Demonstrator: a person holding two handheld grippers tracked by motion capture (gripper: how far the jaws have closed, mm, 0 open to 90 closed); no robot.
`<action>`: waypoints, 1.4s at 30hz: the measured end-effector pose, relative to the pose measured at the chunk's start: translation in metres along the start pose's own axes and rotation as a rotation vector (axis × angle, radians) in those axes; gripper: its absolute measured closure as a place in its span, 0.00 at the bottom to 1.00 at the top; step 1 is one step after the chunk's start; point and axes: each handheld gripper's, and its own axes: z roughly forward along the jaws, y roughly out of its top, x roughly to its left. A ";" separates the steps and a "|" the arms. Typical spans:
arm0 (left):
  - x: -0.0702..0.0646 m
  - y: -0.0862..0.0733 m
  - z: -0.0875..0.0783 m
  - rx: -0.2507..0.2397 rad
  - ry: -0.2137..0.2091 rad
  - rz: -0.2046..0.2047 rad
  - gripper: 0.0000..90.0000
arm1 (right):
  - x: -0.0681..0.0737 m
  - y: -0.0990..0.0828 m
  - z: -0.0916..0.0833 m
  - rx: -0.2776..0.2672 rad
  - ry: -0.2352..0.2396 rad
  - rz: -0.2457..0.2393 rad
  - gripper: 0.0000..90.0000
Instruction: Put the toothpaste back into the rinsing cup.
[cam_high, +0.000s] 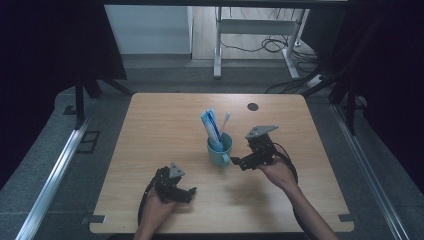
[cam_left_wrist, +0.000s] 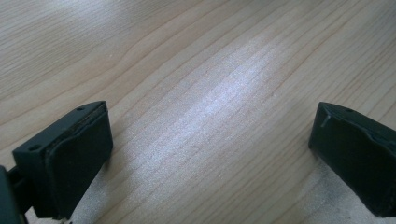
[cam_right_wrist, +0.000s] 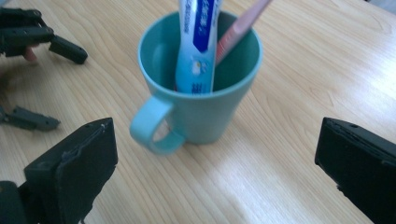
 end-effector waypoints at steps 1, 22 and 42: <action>0.000 0.000 0.000 0.000 0.000 0.000 0.00 | -0.001 -0.002 -0.001 0.003 -0.003 0.003 0.00; 0.000 0.000 0.000 -0.005 0.001 -0.001 0.00 | -0.006 -0.060 -0.009 0.032 -0.032 0.017 0.00; -0.001 0.000 0.000 -0.007 0.000 -0.010 0.00 | -0.008 -0.113 -0.005 0.062 -0.055 0.055 0.00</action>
